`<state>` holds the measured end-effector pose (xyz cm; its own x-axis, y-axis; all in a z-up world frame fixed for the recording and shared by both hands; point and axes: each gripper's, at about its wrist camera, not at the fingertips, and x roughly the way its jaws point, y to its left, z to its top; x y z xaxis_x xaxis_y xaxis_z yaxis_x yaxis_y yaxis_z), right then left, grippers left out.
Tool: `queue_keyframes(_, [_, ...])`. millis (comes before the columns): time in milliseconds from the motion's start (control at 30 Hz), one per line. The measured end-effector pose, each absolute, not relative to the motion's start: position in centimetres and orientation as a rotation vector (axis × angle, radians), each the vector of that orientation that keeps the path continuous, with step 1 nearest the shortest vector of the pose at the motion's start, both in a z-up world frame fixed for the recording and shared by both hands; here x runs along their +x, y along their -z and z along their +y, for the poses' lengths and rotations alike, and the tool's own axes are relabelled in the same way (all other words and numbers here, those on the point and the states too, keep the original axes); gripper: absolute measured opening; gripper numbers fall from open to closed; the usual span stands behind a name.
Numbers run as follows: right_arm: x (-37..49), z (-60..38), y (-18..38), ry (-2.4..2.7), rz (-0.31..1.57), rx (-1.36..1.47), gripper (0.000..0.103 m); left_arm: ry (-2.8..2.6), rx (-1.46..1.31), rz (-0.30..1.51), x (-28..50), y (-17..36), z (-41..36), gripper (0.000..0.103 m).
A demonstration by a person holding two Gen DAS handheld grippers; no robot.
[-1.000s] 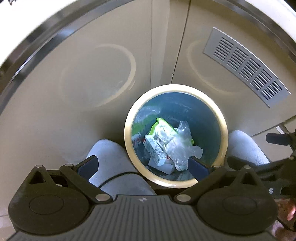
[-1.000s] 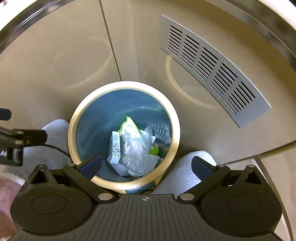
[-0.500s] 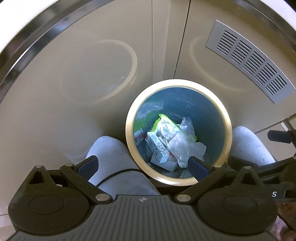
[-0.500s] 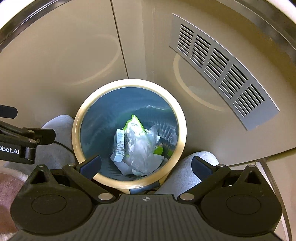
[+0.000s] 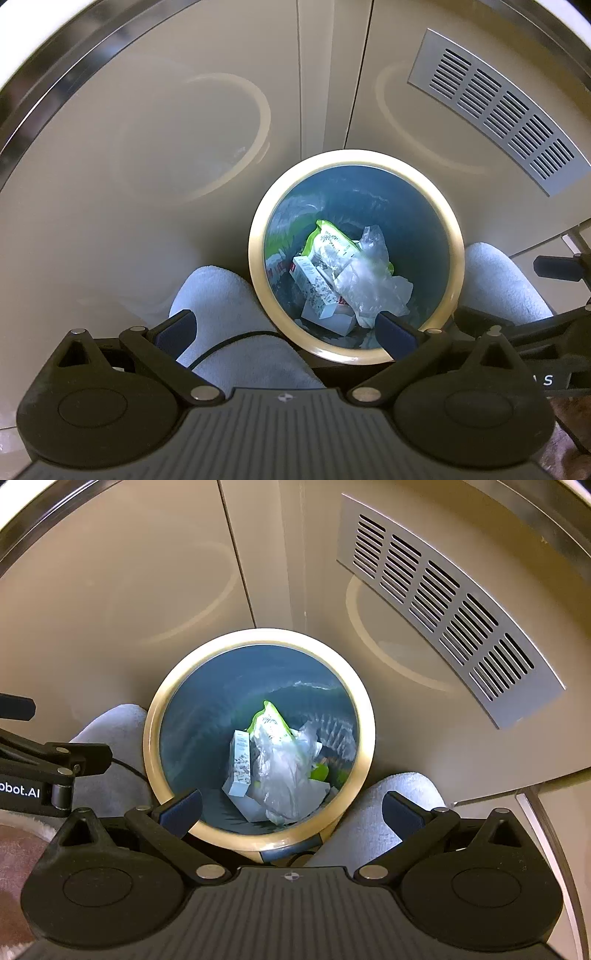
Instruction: Collect trash
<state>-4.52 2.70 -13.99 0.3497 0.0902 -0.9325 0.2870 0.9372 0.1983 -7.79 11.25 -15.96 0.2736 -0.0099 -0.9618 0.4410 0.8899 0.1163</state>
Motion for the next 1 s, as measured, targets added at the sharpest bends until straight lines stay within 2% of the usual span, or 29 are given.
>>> queue_keyframes(1000, [-4.64, 2.9, 13.93, 0.141, 1.215, 0.353, 0.103, 0.318, 0.408, 1.258, -7.86, 15.89, 11.35, 0.103])
